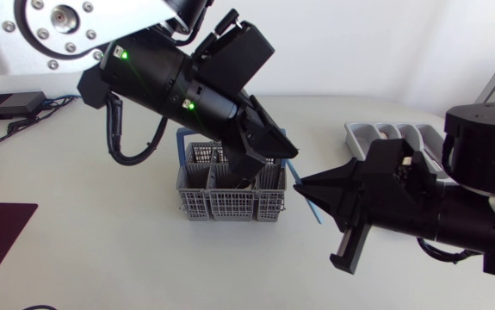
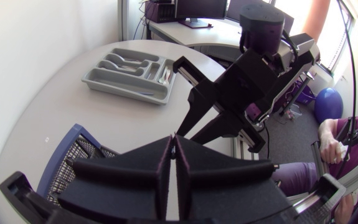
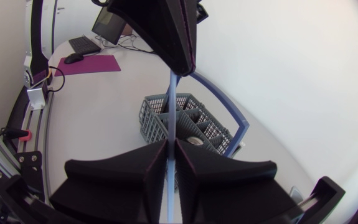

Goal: Sort the cutlery from the basket into the organizer compartments.

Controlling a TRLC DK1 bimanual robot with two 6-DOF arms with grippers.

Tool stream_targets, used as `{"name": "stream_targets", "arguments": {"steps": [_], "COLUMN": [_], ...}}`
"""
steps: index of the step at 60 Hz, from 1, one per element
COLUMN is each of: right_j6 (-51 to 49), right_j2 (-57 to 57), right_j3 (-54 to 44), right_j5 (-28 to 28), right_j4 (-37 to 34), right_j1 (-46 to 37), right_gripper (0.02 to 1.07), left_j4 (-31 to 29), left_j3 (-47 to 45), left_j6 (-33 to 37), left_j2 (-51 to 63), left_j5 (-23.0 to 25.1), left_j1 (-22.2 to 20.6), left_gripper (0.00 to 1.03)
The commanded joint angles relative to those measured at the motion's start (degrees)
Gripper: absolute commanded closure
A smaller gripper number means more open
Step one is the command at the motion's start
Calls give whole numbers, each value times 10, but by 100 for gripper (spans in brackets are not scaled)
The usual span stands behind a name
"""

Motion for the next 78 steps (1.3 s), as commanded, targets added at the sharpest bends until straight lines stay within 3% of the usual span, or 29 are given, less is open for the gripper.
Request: {"name": "stream_targets", "arguments": {"steps": [1,13,19,23,30,39,46,51,59,64,78], "right_j6": [14,14,15,14,14,5,-9,-24,-53,-71,-82], "right_j2": [16,20,19,13,5,-13,-29,-33,-23,0,104], "right_j3": [17,15,12,7,-2,-15,-25,-32,-44,-47,-23], "right_j5": [5,5,5,5,5,5,3,-1,-18,-24,-37], "right_j4": [5,2,-3,-7,-16,-36,-53,-61,-61,-55,-12], "right_j1": [5,5,5,4,-2,-18,-51,-85,-162,-222,-354], "right_gripper": [101,101,101,101,101,101,101,101,101,101,101], "left_j4": [4,6,15,37,73,105,112,75,21,-15,-65], "left_j3": [-8,-7,-1,7,21,47,55,67,58,51,49], "left_j6": [-15,-20,-35,-59,-94,-135,-137,-117,-65,-44,-46], "left_j2": [13,13,10,5,-7,-6,3,25,43,56,94], "left_j5": [8,12,12,12,12,11,-5,-28,-87,-162,-212], "left_j1": [8,10,20,32,62,122,153,157,129,93,65], "left_gripper": [100,99,79,56,33,20,20,20,20,20,21]}}
